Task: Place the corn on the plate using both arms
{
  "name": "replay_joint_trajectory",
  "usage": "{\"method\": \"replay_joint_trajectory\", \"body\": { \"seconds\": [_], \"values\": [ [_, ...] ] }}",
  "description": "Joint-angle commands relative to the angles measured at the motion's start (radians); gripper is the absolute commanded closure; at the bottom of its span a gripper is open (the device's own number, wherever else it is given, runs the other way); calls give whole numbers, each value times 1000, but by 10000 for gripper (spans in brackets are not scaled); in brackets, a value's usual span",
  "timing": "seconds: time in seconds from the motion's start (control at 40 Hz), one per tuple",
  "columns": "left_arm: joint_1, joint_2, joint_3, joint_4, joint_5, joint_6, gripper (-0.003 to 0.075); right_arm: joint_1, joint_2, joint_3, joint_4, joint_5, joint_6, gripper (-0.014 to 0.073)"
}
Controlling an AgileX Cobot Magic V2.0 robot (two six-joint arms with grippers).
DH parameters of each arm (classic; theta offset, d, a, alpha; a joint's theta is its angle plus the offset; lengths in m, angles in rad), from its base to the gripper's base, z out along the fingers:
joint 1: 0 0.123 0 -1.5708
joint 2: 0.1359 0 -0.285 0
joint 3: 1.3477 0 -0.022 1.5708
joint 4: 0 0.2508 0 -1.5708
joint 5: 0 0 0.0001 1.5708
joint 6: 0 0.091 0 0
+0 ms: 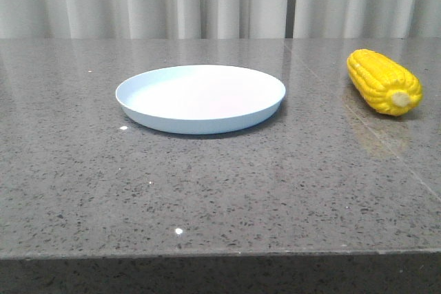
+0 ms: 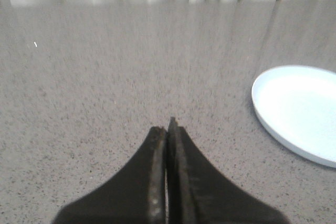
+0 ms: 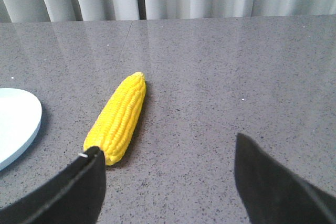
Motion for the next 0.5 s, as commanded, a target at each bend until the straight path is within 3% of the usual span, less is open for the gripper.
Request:
{"method": "replay_joint_trajectory", "body": {
  "seconds": [0.0,0.47],
  "values": [
    [3,-87,0,0,-82,5,733,-6,14,-36,-4,-85,-4,55],
    [3,-175,37,0,-84,5,733,-6,28,-38,-3,-85,-4,55]
  ]
}}
